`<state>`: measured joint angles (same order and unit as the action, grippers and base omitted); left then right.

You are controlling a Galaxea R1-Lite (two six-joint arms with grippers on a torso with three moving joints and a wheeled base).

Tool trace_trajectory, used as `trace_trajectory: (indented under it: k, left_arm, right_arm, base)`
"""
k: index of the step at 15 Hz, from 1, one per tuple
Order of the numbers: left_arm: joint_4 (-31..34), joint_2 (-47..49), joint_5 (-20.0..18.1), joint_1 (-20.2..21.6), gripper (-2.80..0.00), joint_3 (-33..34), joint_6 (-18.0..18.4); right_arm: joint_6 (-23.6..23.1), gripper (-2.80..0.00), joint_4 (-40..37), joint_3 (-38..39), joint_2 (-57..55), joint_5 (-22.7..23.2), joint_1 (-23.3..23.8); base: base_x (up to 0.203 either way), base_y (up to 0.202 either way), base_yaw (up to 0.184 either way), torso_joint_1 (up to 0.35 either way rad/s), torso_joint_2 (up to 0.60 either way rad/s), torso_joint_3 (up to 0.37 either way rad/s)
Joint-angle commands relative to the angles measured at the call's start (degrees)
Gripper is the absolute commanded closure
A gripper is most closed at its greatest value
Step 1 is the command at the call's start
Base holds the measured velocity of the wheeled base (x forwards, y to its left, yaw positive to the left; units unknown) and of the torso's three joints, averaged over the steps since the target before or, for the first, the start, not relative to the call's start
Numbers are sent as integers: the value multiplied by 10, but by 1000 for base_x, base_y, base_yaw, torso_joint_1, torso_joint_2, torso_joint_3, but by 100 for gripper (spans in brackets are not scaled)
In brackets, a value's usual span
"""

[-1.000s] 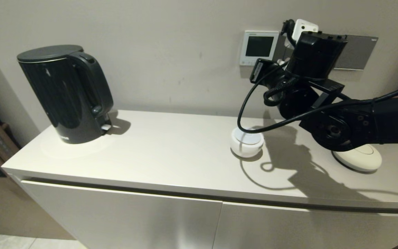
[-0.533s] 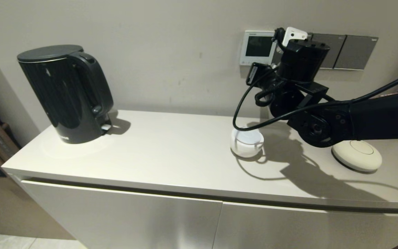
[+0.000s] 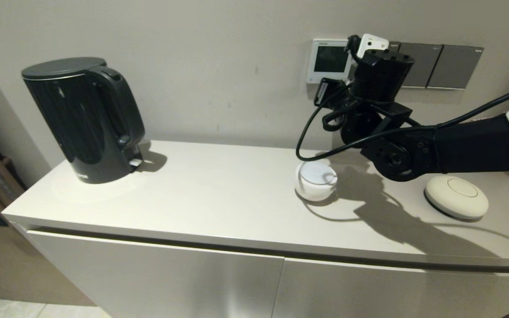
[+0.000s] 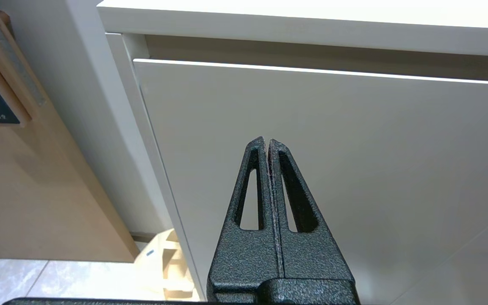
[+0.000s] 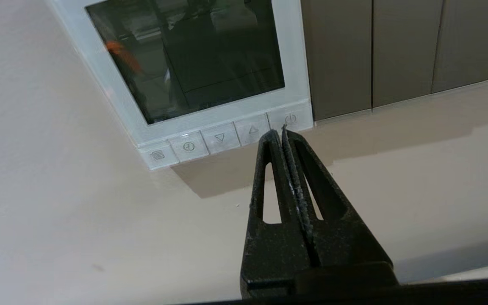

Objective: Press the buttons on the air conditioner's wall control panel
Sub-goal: Turn on the central air conditioner

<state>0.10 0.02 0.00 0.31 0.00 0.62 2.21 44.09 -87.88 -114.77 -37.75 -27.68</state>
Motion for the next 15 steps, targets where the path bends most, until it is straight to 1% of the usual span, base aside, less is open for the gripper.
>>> trace_trajectory:
  k: [1,7,11,15]
  left_arm:
    - [0,1,0,0,0,0,0]
    - [0,1,0,0,0,0,0]
    - [0,1,0,0,0,0,0]
    - [0,1,0,0,0,0,0]
  right_arm:
    - [-1,0,2,-14,-18,-1,6]
    - [-1,0,3,-23,-23,0,6]
    - [-1,0,4,-11,-1,0,3]
    - [-1,0,4,10,31,0,-18]
  base:
    - [0,0,0,0,0,0]
    - [0,0,0,0,0,0]
    - [0,0,0,0,0,0]
    - [0,0,0,0,0,0]
